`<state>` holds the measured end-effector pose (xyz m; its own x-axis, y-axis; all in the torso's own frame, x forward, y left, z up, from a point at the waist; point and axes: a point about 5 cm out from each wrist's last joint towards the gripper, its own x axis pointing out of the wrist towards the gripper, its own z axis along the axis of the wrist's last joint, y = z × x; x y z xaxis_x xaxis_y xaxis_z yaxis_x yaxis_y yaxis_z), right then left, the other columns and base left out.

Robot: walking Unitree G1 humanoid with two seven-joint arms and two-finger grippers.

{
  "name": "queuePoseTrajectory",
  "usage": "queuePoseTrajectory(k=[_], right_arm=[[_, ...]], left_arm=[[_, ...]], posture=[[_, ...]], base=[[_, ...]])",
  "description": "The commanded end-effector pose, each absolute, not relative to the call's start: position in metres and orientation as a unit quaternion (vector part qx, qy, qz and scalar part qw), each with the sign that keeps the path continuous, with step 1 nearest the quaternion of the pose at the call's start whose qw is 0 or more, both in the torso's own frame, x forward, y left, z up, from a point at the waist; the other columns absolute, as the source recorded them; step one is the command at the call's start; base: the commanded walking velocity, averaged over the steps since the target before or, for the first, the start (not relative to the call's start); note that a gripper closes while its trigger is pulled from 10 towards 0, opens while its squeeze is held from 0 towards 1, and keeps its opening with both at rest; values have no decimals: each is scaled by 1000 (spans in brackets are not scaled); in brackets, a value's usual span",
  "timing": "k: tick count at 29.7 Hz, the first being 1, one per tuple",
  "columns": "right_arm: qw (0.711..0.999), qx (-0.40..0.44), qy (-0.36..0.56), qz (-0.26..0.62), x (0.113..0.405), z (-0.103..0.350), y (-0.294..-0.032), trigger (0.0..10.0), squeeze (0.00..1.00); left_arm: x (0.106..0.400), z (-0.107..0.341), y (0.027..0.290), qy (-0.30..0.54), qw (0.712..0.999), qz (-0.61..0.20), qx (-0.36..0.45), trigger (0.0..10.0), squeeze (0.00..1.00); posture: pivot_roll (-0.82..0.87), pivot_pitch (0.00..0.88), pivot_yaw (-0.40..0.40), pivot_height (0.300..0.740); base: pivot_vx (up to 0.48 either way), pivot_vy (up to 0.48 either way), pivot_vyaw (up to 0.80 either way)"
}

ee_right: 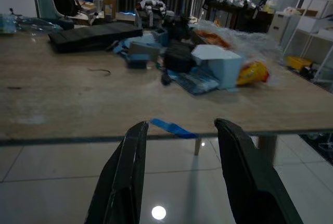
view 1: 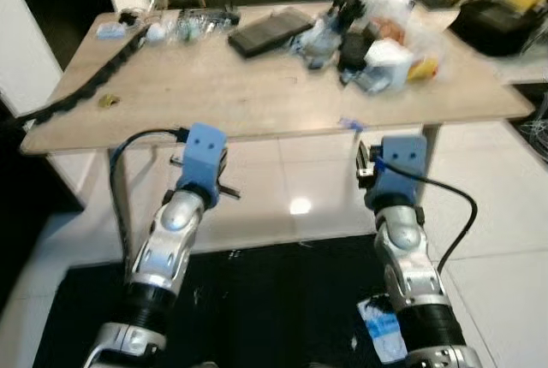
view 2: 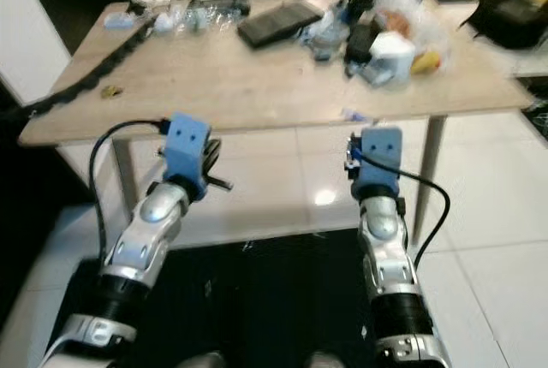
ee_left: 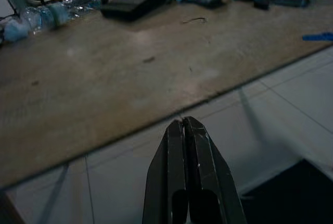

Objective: Picking trash to rubbish bin

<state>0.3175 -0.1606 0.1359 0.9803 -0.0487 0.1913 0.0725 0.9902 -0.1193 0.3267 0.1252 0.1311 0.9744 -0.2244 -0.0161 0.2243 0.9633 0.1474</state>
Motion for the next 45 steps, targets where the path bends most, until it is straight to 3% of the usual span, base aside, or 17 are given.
queuePoseTrajectory(k=[1, 45], right_arm=[[993, -63, -93, -18, 318, 134, -152, 10000, 0], [993, -63, -98, -18, 323, 137, -152, 10000, 0]], left_arm=[[327, 127, 134, 9, 992, -101, 78, 10000, 0], [330, 131, 129, 1, 990, -111, 82, 10000, 0]], posture=[[-68, 14, 31, 740], [-65, 11, 28, 740]], base=[[285, 0, 0], [286, 0, 0]])
